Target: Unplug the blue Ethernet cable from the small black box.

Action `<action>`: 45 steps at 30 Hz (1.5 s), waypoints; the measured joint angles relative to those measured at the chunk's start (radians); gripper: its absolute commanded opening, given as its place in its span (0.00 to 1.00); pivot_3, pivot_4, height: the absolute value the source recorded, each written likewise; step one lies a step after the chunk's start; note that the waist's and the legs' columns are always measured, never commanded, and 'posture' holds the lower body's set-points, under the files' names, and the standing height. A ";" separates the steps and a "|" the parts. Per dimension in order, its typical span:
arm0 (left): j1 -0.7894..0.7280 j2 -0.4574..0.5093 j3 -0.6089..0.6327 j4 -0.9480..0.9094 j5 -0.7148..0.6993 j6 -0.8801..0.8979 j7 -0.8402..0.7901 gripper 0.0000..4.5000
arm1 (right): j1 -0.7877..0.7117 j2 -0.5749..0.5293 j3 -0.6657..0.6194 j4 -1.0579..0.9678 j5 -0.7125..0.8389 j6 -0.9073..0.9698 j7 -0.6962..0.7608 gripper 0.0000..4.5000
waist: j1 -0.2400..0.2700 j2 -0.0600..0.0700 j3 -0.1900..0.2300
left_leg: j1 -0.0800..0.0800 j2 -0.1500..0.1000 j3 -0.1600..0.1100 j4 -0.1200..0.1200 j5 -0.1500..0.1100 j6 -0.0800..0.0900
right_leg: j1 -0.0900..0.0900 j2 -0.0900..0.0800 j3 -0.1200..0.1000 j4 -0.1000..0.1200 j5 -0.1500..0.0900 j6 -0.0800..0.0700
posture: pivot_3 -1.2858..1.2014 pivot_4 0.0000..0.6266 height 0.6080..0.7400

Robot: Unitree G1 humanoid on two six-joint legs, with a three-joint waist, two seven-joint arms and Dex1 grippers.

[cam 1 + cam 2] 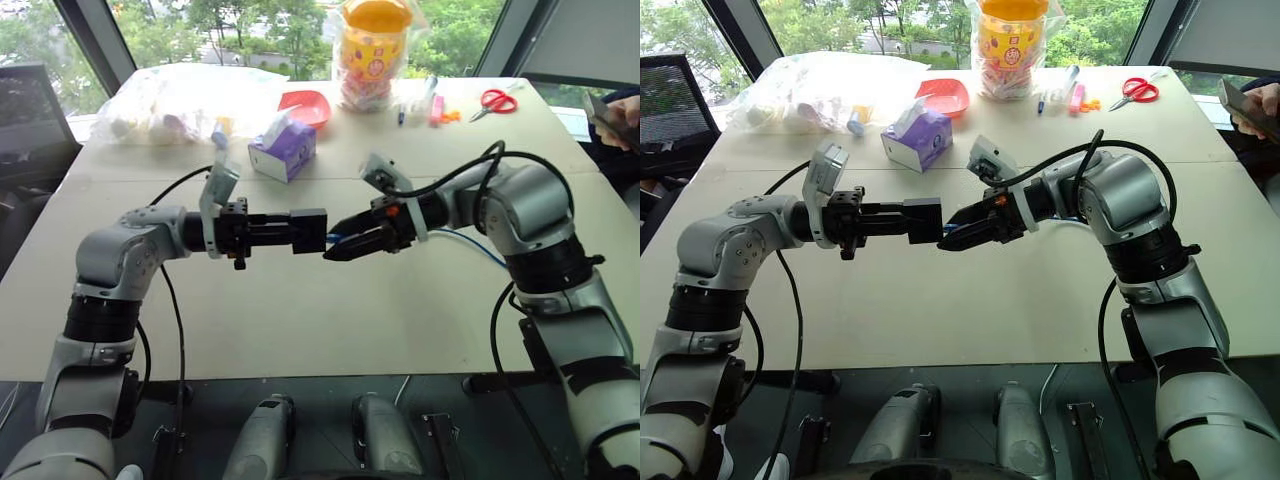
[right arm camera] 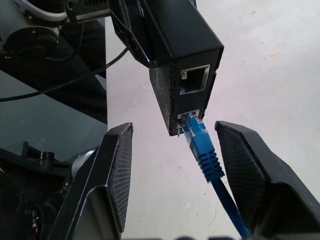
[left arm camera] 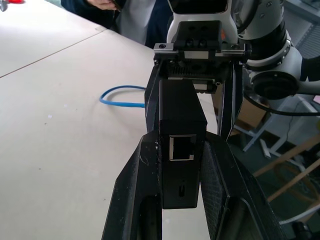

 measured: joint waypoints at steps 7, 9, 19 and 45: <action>0.011 0.007 0.001 -0.017 -0.003 -0.005 -0.010 0.10 | -0.011 -0.020 0.025 0.015 0.005 -0.001 0.015 0.06 | 0.000 0.000 0.000 | -0.001 0.000 0.000 0.000 0.000 0.000 | -0.001 0.000 0.000 0.000 0.000 0.000 | 0.52 0.24 1.00; 0.024 0.017 -0.014 -0.030 0.007 -0.022 -0.022 0.10 | -0.013 -0.025 0.049 0.015 0.006 -0.001 0.026 0.06 | -0.001 0.000 0.000 | -0.001 0.000 0.000 0.000 0.000 0.000 | -0.001 0.000 0.000 0.000 0.000 0.000 | 0.52 0.24 1.00; 0.027 0.029 -0.044 -0.042 0.041 -0.047 -0.060 0.10 | -0.032 -0.044 0.112 0.009 0.009 0.010 0.047 0.06 | 0.000 0.000 0.000 | -0.002 0.000 0.000 0.001 0.000 0.000 | -0.001 0.000 0.000 0.000 0.000 0.000 | 0.52 0.24 1.00; 0.132 0.161 -0.013 -0.075 0.042 -0.066 -0.090 0.10 | 0.044 -0.200 0.164 0.096 -0.042 -0.034 0.058 0.03 | 0.004 0.000 0.000 | -0.003 0.000 0.000 0.002 0.000 0.000 | -0.002 0.000 0.000 0.000 0.000 0.000 | 0.52 0.24 1.00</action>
